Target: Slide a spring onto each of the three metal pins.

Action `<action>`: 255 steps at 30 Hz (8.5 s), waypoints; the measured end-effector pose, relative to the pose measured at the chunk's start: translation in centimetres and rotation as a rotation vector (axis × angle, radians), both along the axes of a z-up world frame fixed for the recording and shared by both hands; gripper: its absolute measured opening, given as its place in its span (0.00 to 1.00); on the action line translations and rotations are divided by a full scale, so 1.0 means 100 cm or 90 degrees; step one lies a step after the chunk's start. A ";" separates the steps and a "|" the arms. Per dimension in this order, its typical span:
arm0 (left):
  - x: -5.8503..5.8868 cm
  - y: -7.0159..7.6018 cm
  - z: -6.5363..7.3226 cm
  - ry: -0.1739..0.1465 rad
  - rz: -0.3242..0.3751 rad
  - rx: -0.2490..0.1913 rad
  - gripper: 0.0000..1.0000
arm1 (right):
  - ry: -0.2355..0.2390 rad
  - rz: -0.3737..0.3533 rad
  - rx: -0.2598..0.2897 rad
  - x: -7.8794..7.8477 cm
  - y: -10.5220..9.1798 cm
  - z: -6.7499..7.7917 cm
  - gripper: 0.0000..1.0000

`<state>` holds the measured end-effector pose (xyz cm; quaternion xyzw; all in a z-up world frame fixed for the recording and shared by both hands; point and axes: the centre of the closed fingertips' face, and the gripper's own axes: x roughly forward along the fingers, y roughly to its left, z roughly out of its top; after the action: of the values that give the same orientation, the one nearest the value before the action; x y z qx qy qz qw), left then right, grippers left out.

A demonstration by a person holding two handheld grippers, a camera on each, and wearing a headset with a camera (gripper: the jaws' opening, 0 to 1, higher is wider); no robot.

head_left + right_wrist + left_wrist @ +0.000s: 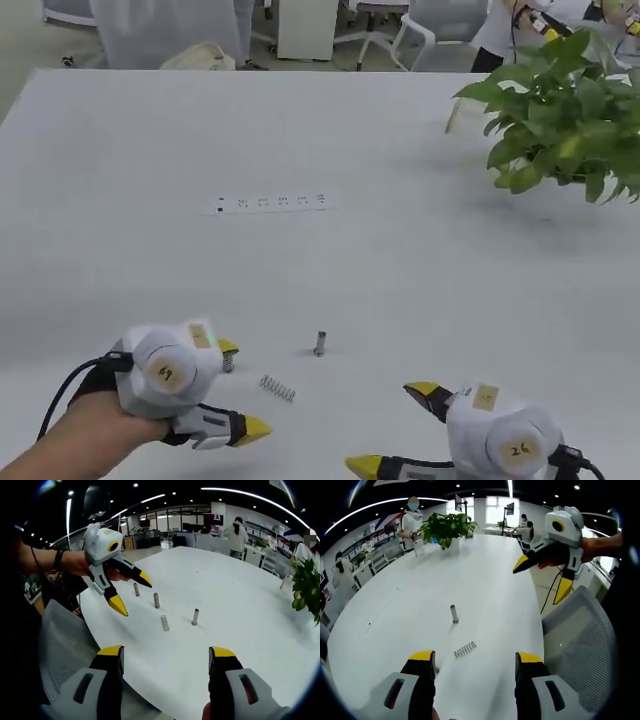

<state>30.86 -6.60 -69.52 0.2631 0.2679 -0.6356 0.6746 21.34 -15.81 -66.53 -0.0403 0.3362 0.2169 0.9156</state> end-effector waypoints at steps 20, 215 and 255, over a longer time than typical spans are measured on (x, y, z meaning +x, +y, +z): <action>0.003 -0.036 -0.060 0.055 -0.025 0.048 0.56 | 0.007 0.005 0.013 -0.001 -0.006 -0.003 0.68; -0.074 0.073 0.049 -0.119 -0.049 -0.042 0.02 | 0.000 0.281 0.146 0.020 0.161 0.037 0.10; -0.072 0.048 0.063 -0.063 -0.016 -0.131 0.02 | 0.031 0.616 -0.175 0.021 0.156 0.049 0.18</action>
<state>23.69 -1.81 -63.19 0.2268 0.1642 -0.6545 0.7023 23.42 -0.19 -61.65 -0.3067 0.3261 0.5710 0.6881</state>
